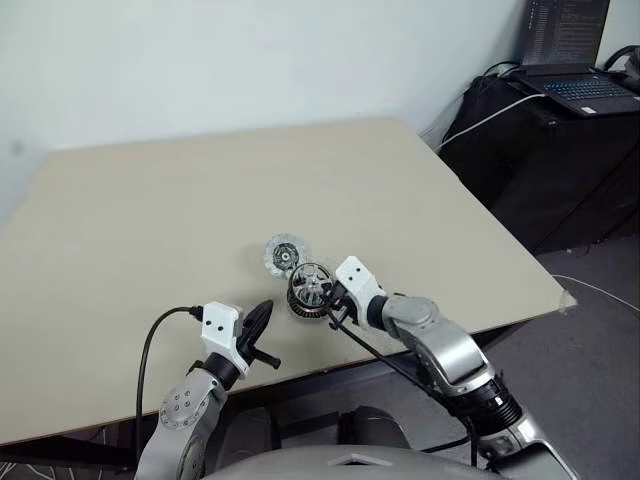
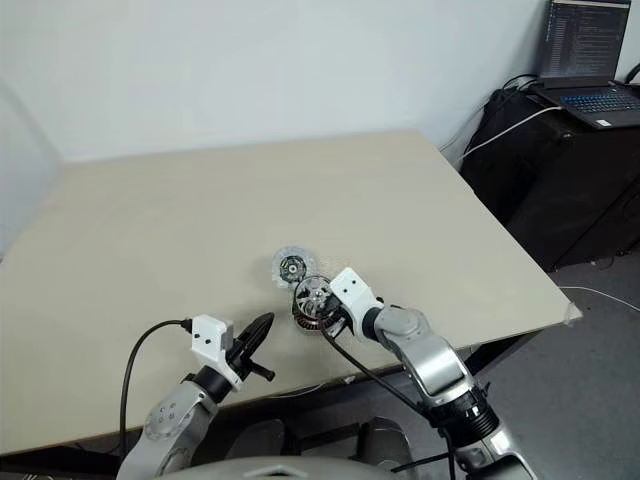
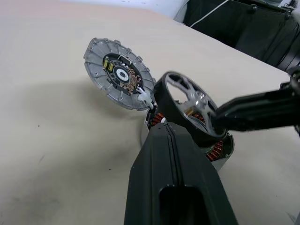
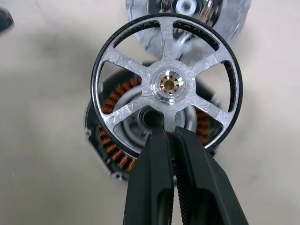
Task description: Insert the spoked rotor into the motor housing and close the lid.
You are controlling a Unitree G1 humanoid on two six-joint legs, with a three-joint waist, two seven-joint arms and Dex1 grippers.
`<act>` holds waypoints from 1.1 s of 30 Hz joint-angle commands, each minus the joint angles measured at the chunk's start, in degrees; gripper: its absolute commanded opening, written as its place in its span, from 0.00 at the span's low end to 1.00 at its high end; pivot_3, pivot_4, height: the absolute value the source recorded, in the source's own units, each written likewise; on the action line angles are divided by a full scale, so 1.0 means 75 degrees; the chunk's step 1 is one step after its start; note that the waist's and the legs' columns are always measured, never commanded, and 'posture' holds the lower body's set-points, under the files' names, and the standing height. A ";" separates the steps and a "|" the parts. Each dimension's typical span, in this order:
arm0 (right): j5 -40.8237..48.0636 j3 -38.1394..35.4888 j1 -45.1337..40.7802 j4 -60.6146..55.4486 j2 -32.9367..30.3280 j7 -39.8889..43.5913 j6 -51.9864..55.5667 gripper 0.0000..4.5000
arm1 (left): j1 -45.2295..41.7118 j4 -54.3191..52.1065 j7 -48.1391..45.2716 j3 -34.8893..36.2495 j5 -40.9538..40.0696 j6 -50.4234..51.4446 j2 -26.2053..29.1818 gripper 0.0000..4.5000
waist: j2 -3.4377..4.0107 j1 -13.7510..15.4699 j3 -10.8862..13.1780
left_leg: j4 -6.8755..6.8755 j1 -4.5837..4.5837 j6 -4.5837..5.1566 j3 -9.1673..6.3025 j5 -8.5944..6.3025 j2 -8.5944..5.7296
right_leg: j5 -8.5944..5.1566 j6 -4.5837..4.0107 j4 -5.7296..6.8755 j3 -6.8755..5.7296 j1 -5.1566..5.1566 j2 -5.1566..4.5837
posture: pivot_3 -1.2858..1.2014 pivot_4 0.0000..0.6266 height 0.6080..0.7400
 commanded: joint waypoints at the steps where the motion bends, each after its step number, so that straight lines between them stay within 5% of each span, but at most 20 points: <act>1: 0.0075 0.0026 -0.0405 -0.0569 -0.0154 0.0248 0.0210 0.01 | -0.0137 -0.0124 -0.0047 -0.0032 -0.0077 -0.0024 -0.0035 0.00 | -0.0001 0.0002 -0.0001 | 0.0000 0.0001 0.0000 0.0000 0.0000 0.0000 | 0.0000 0.0000 0.0000 0.0000 0.0001 0.0000 | 0.52 0.00 1.00; 11: -0.0316 0.1094 -0.1113 -0.0344 -0.1158 0.1068 0.0676 0.01 | -0.0185 0.0059 -0.0072 -0.0067 -0.0050 -0.0169 -0.0073 0.00 | 0.0000 -0.0001 -0.0001 | 0.0000 0.0001 0.0001 0.0002 0.0000 -0.0001 | 0.0000 0.0000 -0.0001 -0.0001 0.0000 -0.0001 | 0.52 0.00 1.00; 33: -0.0532 0.1293 -0.1452 0.0067 -0.1255 0.1466 0.0615 0.01 | -0.0045 0.0116 -0.0491 -0.0259 0.0100 -0.0411 0.0367 0.00 | -0.0002 0.0005 -0.0002 | 0.0001 0.0003 0.0001 0.0003 0.0000 0.0000 | 0.0000 0.0000 0.0000 -0.0001 0.0002 0.0000 | 0.52 0.00 1.00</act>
